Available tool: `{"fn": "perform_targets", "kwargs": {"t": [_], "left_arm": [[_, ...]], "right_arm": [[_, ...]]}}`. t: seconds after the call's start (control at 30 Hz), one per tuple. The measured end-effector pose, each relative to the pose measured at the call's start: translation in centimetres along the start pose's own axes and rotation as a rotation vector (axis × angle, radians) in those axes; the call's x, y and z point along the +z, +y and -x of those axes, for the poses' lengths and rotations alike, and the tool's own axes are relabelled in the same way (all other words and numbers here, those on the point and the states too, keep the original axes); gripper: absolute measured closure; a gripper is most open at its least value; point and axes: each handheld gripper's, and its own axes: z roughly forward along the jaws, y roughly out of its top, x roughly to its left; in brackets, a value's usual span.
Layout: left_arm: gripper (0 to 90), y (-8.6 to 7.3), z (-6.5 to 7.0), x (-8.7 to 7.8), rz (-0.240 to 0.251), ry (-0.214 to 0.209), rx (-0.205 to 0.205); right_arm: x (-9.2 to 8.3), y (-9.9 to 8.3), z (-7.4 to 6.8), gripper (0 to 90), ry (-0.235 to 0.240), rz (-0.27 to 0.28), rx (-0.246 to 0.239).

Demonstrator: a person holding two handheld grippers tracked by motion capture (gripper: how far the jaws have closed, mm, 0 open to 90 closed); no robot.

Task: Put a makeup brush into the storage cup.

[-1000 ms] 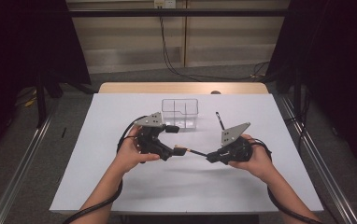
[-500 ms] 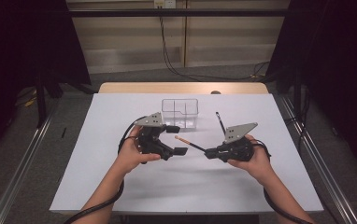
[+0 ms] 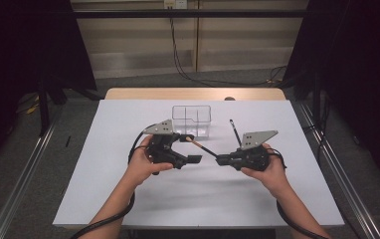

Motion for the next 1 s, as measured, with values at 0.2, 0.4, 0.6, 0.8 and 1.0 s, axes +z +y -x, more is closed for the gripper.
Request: {"fn": "perform_targets", "kwargs": {"t": [0.2,0.4,0.6,0.8,1.0], "left_arm": [[27.0,0.07,-0.08,0.04,0.035,0.002,-0.013],[37.5,0.29,0.11,0.18,0.058,-0.005,-0.014],[44.7,0.22,0.23,0.6,0.065,0.003,-0.009],[56.6,-0.09,0.07,0.88,0.077,0.008,-0.042],[70.5,-0.43,-0.03,0.88,0.112,0.012,-0.085]], "right_arm": [[-0.01,0.18,0.09,85.3,-0.012,0.023,0.007],[0.03,0.36,0.13,85.2,-0.029,0.043,0.019],[0.28,0.49,0.1,85.2,-0.035,0.054,0.024],[0.55,0.62,-0.03,85.2,-0.036,0.059,0.029],[0.87,0.8,-0.09,85.2,-0.044,0.064,0.03]]}}
